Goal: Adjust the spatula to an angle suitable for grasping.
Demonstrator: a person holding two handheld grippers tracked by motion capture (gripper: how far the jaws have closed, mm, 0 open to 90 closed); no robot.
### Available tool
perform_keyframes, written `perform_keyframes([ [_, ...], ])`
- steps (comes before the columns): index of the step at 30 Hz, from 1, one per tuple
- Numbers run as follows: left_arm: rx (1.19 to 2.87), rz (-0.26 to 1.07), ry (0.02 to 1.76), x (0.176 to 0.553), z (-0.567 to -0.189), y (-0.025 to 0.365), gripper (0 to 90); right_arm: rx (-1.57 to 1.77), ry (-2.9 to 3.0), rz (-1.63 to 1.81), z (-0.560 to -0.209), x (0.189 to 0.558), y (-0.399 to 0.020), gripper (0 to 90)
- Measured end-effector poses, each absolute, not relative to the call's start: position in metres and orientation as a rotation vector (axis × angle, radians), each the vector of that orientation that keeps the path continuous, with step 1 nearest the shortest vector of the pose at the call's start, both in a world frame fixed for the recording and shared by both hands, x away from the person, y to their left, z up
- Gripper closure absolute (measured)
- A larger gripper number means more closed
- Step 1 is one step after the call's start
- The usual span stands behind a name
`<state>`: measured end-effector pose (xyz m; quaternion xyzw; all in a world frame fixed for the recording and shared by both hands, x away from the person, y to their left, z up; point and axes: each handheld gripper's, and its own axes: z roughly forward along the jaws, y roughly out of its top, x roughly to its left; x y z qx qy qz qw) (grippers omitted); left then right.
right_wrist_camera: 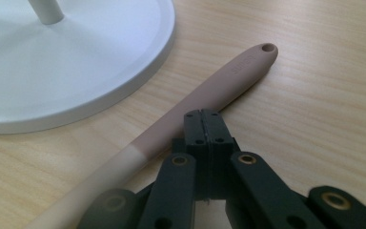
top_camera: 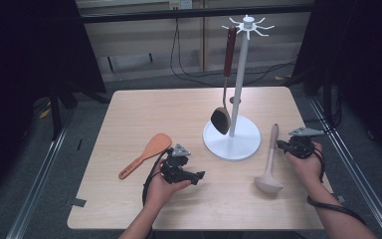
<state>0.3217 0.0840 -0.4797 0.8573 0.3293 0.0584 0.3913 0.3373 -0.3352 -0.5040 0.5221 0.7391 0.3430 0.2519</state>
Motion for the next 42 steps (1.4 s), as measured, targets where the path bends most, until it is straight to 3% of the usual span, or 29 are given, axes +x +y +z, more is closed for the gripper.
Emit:
perform_keyframes([
  [31, 2.182, 0.152, 0.813, 0.324, -0.478, 0.078, 18.5, 1.490, 2.031, 0.988, -0.510, 0.360, -0.327, 89.9],
  [42, 2.176, 0.162, 0.818, 0.324, -0.475, 0.082, 18.5, 1.565, 2.008, 0.915, -0.491, 0.360, -0.323, 77.6],
])
